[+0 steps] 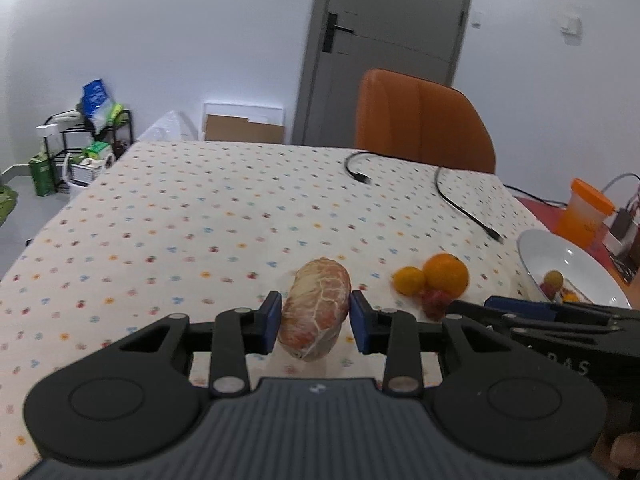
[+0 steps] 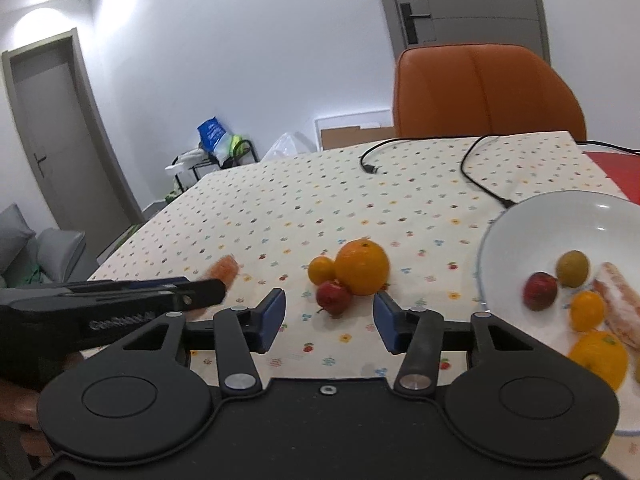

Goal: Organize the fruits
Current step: 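Grasp the netted pomelo with the left tool while the right tool grasps a red plum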

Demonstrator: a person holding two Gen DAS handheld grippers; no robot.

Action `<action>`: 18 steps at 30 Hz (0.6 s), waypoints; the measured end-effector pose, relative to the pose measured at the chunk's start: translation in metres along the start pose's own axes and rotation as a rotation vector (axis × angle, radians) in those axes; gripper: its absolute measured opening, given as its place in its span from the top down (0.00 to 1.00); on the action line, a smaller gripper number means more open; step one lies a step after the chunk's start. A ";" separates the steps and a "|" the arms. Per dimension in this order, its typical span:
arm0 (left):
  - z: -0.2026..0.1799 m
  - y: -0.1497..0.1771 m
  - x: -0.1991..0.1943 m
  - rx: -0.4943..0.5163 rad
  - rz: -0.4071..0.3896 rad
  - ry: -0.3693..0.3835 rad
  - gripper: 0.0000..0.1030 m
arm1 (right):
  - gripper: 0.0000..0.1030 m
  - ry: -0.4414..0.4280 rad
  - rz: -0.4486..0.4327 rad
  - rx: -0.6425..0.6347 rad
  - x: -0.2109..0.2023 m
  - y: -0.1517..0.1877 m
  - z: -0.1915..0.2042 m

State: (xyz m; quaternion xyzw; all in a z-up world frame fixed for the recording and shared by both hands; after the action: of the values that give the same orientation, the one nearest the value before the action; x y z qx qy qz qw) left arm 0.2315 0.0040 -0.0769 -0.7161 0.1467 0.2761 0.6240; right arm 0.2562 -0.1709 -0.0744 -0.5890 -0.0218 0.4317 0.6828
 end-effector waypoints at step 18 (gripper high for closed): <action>0.027 0.004 -0.016 -0.052 -0.020 -0.049 0.66 | 0.84 0.050 0.080 0.015 0.036 0.004 0.000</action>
State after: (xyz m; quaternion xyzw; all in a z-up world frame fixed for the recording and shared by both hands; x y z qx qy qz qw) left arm 0.2110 0.0271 -0.0731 -0.7267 0.1172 0.2910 0.6112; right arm 0.2766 -0.1493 -0.0955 -0.5950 0.0220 0.4441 0.6695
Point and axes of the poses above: each gripper's, at about its wrist camera, not at the fingertips, and x roughly the way its jaws point, z to its left, y to its underside, the point moved 4 cm from there along x, roughly the way its jaws point, and after that the axes turned 8 degrees about -y, right-handed, at the moved point
